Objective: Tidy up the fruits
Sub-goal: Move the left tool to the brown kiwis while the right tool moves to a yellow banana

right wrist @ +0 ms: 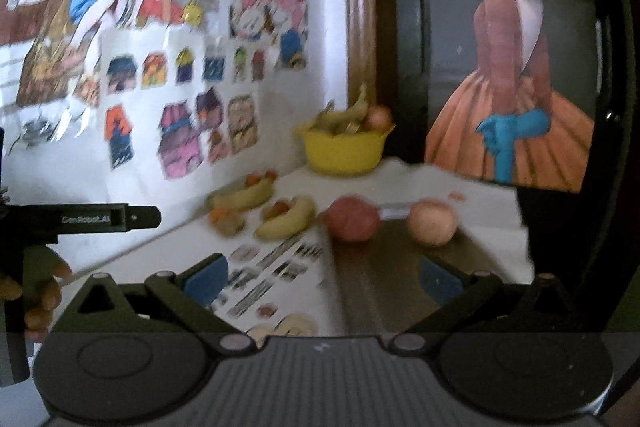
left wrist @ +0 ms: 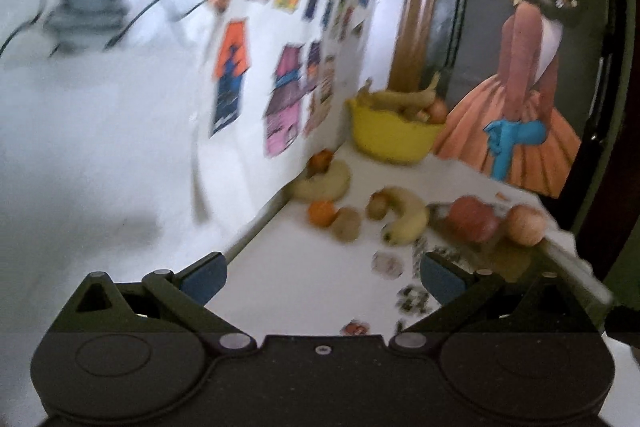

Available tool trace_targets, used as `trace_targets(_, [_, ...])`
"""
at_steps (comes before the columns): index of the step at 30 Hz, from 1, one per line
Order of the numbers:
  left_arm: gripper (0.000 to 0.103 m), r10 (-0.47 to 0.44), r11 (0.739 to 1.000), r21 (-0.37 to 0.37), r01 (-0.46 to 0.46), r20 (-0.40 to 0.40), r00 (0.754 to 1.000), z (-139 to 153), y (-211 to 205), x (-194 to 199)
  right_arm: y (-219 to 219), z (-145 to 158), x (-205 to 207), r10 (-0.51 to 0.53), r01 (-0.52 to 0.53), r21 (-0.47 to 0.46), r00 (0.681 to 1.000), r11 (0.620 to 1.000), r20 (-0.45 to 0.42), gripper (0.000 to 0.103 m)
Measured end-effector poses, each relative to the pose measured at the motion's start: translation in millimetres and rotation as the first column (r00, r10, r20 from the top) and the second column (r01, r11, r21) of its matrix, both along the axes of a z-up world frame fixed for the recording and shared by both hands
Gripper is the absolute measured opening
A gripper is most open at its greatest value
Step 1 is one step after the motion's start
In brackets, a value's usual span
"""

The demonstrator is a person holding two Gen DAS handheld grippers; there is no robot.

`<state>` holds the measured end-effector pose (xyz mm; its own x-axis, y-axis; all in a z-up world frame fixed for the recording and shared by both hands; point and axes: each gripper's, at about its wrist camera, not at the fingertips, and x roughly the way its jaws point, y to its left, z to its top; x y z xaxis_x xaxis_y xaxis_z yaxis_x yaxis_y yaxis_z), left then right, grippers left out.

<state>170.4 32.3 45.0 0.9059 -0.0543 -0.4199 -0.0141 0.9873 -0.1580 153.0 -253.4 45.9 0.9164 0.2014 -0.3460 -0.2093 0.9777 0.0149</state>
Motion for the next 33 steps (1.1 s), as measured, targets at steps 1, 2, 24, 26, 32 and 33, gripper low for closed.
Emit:
trace_targets(1, [0.102,0.007,1.0,0.001,-0.007,-0.011,1.0,-4,3,-2,3,-4,-1,0.003,-0.003,0.003,1.0,1.0,-0.019,0.103])
trace_targets(2, [0.102,0.012,1.0,0.001,-0.012,-0.019,1.0,-6,6,-4,7,-8,-1,0.002,-0.001,0.008,0.999,1.0,-0.038,0.103])
trace_targets(24, [0.102,0.002,0.999,0.049,0.002,-0.082,0.997,-15,3,31,30,-32,41,0.005,0.001,0.033,0.983,0.999,-0.186,0.103])
trace_targets(26, [0.102,-0.01,0.998,0.056,0.015,-0.087,0.996,-16,-1,40,27,-28,58,0.027,-0.017,0.056,0.981,0.998,-0.194,0.103])
trace_targets(32, [0.102,-0.05,0.996,0.071,0.057,-0.091,0.995,-18,-14,74,25,-19,123,0.152,-0.116,0.163,0.962,0.98,-0.227,0.103])
trace_targets(33, [0.102,-0.055,0.995,0.073,0.062,-0.093,0.994,-19,-15,81,26,-19,134,0.173,-0.132,0.182,0.957,0.974,-0.231,0.103])
